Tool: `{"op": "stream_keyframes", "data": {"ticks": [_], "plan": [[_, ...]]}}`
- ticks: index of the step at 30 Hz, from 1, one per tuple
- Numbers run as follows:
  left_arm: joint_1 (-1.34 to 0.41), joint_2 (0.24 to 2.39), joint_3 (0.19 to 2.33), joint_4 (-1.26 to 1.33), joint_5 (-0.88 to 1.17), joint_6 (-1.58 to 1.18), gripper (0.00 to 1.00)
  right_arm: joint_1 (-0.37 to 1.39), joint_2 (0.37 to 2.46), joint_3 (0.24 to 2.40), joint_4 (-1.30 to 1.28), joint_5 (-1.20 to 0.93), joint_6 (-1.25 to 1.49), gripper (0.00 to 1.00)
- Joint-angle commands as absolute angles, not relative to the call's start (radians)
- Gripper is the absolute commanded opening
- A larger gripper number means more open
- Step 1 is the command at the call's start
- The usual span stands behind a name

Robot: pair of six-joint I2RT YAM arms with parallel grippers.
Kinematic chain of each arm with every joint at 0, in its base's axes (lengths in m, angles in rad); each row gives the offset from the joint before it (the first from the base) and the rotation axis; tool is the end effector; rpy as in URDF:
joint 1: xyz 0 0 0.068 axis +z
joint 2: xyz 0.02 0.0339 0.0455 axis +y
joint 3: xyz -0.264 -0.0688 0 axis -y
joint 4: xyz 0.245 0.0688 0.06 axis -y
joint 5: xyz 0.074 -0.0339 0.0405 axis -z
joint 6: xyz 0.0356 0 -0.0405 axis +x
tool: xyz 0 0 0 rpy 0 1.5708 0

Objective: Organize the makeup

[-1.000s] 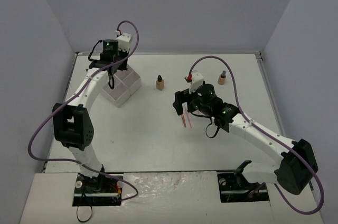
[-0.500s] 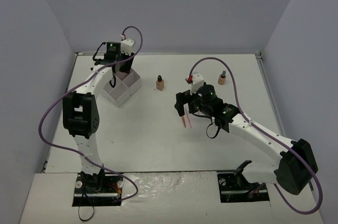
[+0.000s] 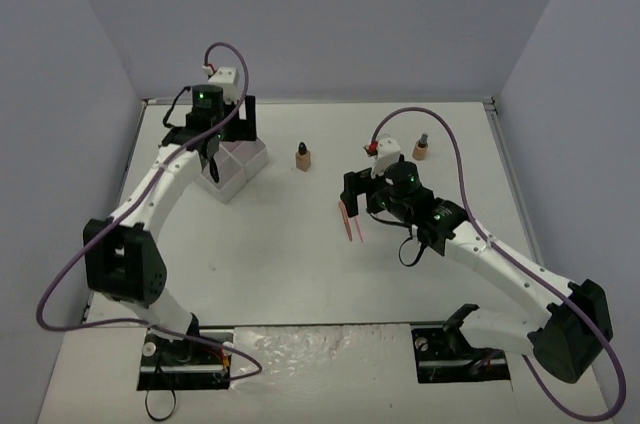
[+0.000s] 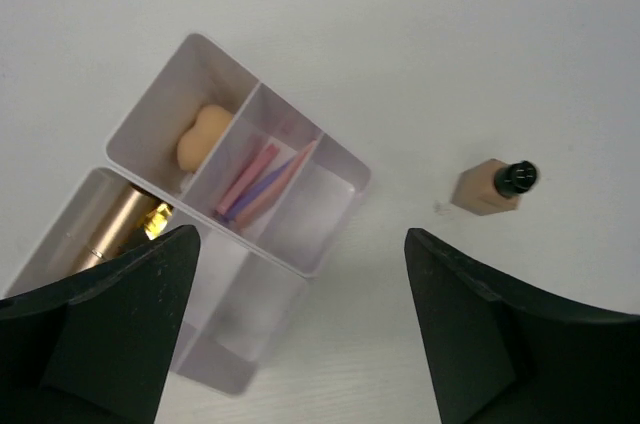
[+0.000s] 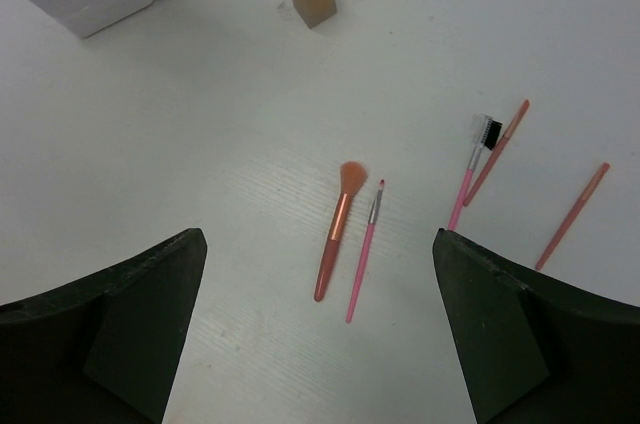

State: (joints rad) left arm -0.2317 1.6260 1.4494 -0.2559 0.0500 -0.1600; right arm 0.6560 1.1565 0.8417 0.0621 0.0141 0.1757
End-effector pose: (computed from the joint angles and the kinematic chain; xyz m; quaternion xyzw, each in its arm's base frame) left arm 0.3750 -0.0903 0.3472 0.0436 0.8411 -0.1255 0.5243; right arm 0.2154 0.1651 0.3090 -0.1838 0.7689 0.2423 0.5624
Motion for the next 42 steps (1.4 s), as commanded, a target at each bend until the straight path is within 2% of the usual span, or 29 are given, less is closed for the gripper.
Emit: {"op": "stream_keyframes", "data": {"ticks": [1, 4, 8, 15, 23, 35, 39, 42], "plan": [[-0.411, 1.487, 1.365, -0.307, -0.053, -0.413, 0.92, 0.643, 1.077, 0.845, 0.048, 0.119, 0.225, 0.93], [-0.572, 1.469, 1.284, -0.312, -0.131, -0.526, 0.95, 0.638, 1.044, 0.834, 0.013, 0.163, 0.263, 0.93], [-0.732, 1.536, 1.294, -0.365, -0.239, -0.684, 0.95, 0.638, 0.989, 0.820, -0.053, 0.201, 0.307, 0.93], [-0.865, 1.718, 1.402, -0.449, -0.331, -0.836, 0.94, 0.637, 0.872, 0.762, -0.115, 0.207, 0.377, 0.93], [-0.908, 1.883, 1.498, -0.480, -0.328, -0.911, 0.86, 0.637, 0.750, 0.705, -0.170, 0.179, 0.420, 0.92], [-0.910, 2.033, 1.601, -0.493, -0.331, -0.954, 0.75, 0.637, 0.696, 0.700, -0.202, 0.143, 0.368, 0.92], [-0.910, 2.074, 1.634, -0.519, -0.342, -0.968, 0.68, 0.637, 0.685, 0.699, -0.207, 0.140, 0.356, 0.93], [-0.910, 2.088, 1.643, -0.544, -0.359, -0.980, 0.57, 0.637, 0.681, 0.699, -0.207, 0.137, 0.353, 0.93]]}}
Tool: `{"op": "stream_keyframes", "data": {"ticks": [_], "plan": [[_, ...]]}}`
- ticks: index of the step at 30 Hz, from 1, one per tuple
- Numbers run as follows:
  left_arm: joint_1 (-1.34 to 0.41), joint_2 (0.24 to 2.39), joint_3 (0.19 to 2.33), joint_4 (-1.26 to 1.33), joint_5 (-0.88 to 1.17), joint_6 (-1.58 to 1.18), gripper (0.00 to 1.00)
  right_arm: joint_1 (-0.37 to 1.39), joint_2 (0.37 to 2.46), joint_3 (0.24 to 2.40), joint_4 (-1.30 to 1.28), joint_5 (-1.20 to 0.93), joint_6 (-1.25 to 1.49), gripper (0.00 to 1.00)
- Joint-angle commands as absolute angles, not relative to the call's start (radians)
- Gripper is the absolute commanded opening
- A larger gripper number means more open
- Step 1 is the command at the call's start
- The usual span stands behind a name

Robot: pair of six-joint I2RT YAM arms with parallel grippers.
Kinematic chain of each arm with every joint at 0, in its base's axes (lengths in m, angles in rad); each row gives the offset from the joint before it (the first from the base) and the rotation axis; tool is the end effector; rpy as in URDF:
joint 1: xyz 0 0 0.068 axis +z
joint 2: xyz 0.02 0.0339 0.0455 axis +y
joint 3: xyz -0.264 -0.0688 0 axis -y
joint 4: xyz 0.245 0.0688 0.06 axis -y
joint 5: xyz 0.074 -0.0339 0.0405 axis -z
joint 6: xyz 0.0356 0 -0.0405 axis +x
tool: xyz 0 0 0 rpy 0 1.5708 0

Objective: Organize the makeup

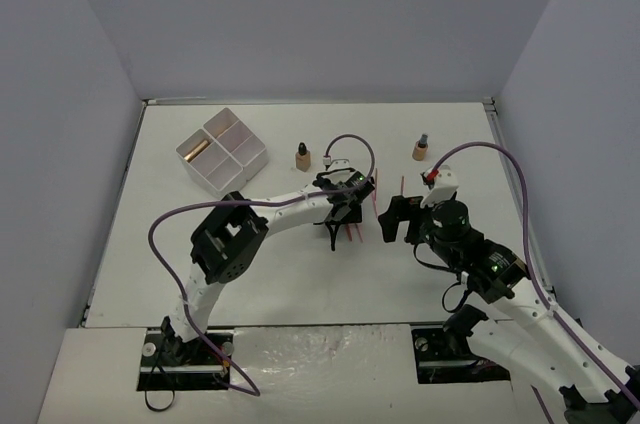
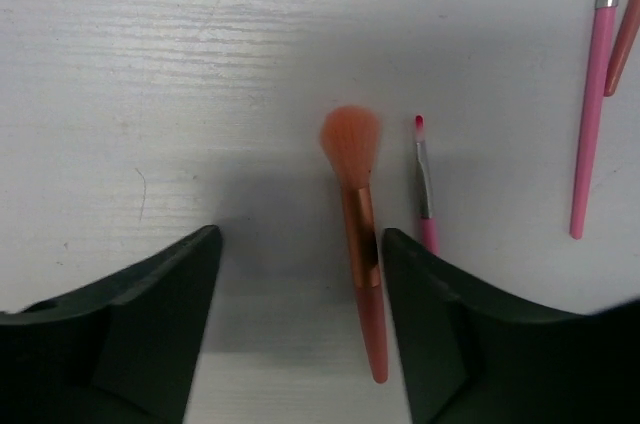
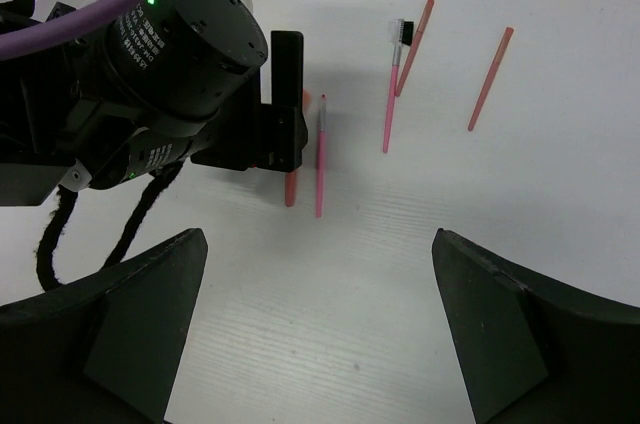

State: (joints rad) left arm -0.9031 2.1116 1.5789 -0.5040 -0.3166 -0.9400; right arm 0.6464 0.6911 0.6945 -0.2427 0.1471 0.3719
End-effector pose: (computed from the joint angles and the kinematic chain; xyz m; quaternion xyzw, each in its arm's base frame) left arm 0.2888 -0.3483 0.1743 -0.0592 0.9516 -0.1156 0.2787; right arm 0.1368 0.0967 0.3167 -0.0624 0.7832 0.2498 0.5660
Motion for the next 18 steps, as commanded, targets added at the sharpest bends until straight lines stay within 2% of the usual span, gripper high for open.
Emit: {"op": "stream_keyframes", "data": {"ticks": [1, 4, 8, 9, 15, 18], "plan": [[-0.910, 2.087, 1.641, -0.549, -0.365, -0.987, 0.48, 0.637, 0.681, 0.699, -0.207, 0.134, 0.354, 0.93], [-0.910, 2.082, 1.619, -0.559, -0.371, -1.005, 0.27, 0.637, 0.677, 0.695, -0.207, 0.136, 0.354, 0.93], [-0.910, 2.058, 1.593, -0.588, -0.389, -1.017, 0.09, 0.637, 0.670, 0.693, -0.207, 0.141, 0.354, 0.93], [-0.908, 2.047, 1.573, -0.591, -0.402, -1.012, 0.00, 0.637, 0.669, 0.693, -0.207, 0.140, 0.354, 0.93], [-0.896, 1.855, 1.464, -0.590, -0.533, -0.878, 0.00, 0.638, 0.673, 0.696, -0.206, 0.125, 0.352, 0.93], [-0.870, 1.726, 1.404, -0.547, -0.623, -0.689, 0.00, 0.637, 0.693, 0.696, -0.201, 0.102, 0.344, 0.93]]}}
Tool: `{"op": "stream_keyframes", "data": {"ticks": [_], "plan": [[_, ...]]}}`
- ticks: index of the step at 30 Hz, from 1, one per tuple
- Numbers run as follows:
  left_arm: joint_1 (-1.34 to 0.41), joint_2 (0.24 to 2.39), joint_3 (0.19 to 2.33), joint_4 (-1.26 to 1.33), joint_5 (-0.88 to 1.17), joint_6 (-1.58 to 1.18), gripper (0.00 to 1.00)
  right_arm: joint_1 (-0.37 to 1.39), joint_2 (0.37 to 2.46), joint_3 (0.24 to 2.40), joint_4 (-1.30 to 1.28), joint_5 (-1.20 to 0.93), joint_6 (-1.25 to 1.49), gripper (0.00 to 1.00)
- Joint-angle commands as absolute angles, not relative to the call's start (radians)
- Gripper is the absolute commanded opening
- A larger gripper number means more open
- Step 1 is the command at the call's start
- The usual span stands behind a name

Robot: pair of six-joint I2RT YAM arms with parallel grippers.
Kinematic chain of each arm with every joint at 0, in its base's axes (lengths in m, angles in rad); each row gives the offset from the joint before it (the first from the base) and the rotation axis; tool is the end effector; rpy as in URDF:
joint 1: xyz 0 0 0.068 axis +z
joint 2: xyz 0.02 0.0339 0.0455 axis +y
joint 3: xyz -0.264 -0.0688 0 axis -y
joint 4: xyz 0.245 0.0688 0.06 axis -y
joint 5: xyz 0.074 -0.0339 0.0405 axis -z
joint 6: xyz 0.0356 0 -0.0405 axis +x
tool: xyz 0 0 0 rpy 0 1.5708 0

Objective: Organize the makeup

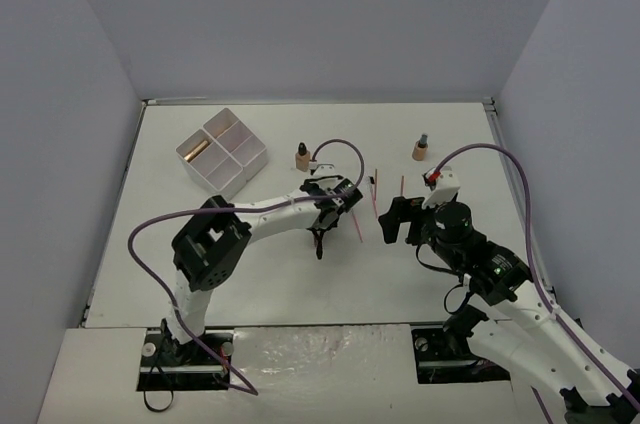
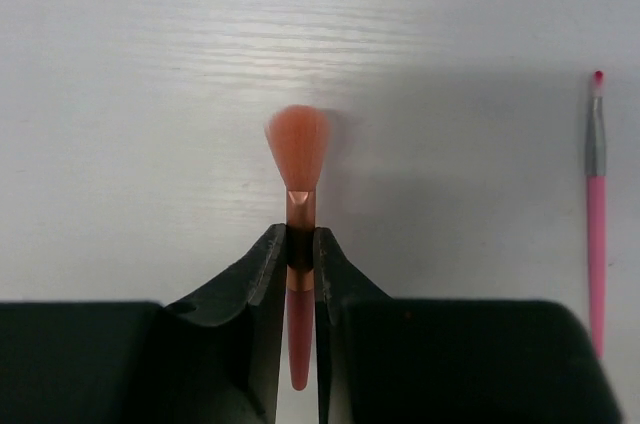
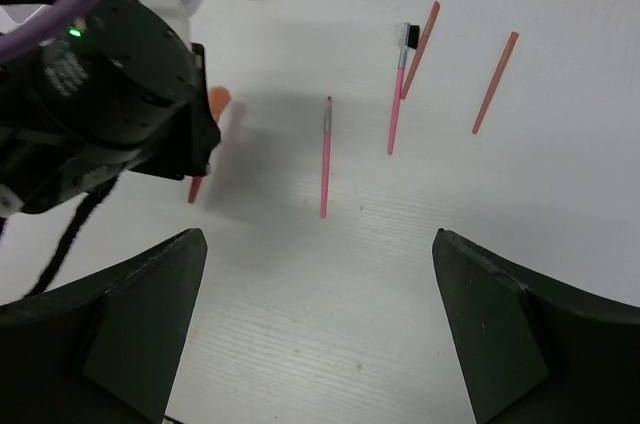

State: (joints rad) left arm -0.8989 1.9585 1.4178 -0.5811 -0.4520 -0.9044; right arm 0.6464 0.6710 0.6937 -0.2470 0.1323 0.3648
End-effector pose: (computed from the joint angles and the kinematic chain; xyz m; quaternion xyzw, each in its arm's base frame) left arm 0.2654 -0.3087 0.1877 -0.0525 0.9500 -0.0347 0.3059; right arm 0.1332 0.0946 0.3189 -0.0687 0.7782 0.2561 0.5694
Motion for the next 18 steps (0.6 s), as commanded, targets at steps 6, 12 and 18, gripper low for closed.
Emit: {"op": "stream_keyframes", "data": {"ticks": [6, 12, 18], "plan": [[-0.683, 1.438, 1.249, -0.320, -0.589, -0.375, 0.00, 0.637, 0.748, 0.710, -0.177, 0.092, 0.348, 0.93], [-0.387, 1.312, 1.133, -0.073, -0.276, -0.062, 0.00, 0.635, 0.820, 0.721, -0.131, 0.068, 0.379, 0.93], [-0.170, 1.384, 1.173, 0.037, 0.052, 0.124, 0.00, 0.636, 0.900, 0.698, -0.092, 0.053, 0.426, 0.93]]}}
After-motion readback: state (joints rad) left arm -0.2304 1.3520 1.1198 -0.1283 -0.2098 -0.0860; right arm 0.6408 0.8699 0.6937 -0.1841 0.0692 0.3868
